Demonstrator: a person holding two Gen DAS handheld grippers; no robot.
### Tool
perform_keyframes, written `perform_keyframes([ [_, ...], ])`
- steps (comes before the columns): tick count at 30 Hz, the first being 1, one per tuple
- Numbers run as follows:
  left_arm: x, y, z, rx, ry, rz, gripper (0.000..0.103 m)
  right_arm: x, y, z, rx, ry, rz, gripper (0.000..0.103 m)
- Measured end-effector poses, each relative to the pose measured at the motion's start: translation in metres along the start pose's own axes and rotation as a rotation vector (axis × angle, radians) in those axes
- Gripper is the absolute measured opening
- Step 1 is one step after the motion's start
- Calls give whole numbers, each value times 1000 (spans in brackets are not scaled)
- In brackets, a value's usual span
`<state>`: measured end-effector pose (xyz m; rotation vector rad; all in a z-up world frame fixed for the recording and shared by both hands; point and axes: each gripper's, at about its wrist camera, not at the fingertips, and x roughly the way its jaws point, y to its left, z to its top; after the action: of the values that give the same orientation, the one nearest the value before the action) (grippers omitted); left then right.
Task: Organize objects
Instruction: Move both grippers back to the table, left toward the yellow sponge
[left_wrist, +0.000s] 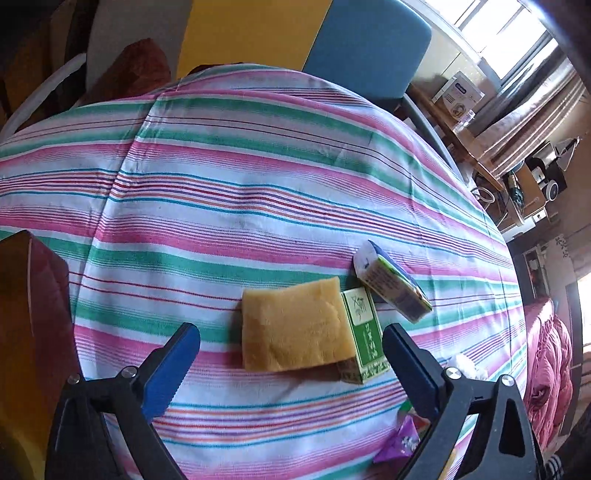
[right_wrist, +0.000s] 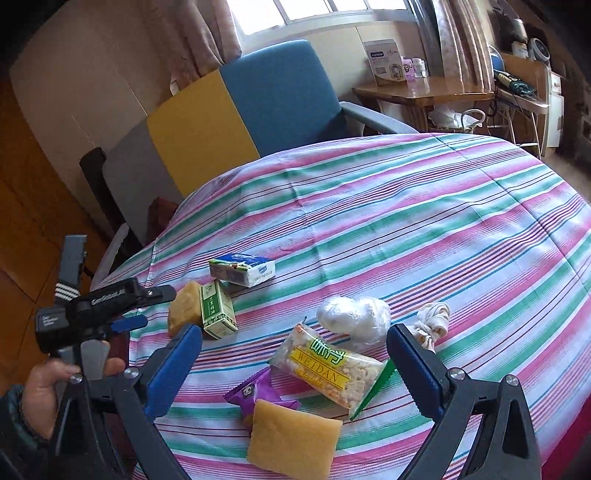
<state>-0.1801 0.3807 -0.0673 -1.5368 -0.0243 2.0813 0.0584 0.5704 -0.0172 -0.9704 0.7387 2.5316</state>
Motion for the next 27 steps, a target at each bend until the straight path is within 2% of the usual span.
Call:
perform_keyframes([
  [3, 16, 2, 7, -8, 16, 40, 95, 1, 1, 0, -5, 4, 1, 101],
  [5, 23, 8, 5, -23, 37, 54, 78, 2, 1, 0, -7, 5, 0, 101],
  [6, 23, 12, 3, -43, 47, 13, 75, 2, 1, 0, -7, 5, -3, 101],
  [7, 21, 16, -1, -55, 48, -12, 68, 2, 1, 0, -8, 5, -4, 101],
  [8, 18, 16, -4, -49, 43, -27, 59, 2, 1, 0, -8, 7, -6, 101],
  [11, 9, 11, -16, 23, 41, -13, 47, 4, 1, 0, -16, 11, -17, 101],
  [14, 1, 7, -29, 68, 57, -28, 47, 4, 2, 0, -24, 9, -28, 101],
  [16, -3, 8, -29, 52, 46, -28, 47, 4, 1, 0, -21, 8, -33, 101],
  [18, -3, 12, -21, 19, 53, -40, 54, 4, 1, 0, -18, 8, -42, 101],
  [20, -4, 15, -12, -31, 40, -36, 84, 4, 1, 0, -16, 6, -47, 101],
  [21, -7, 16, -8, -40, 14, -26, 88, 3, 1, 0, -14, 5, -49, 101],
  [22, -7, 16, -4, -37, -6, -17, 89, 4, 1, 0, -12, 5, -49, 101],
  [25, 2, 15, 3, -21, 37, -32, 89, 5, -1, 0, -6, 12, -49, 101],
  [27, 4, 10, 4, 36, 55, -57, 89, 6, -2, 0, -1, 17, -47, 101],
])
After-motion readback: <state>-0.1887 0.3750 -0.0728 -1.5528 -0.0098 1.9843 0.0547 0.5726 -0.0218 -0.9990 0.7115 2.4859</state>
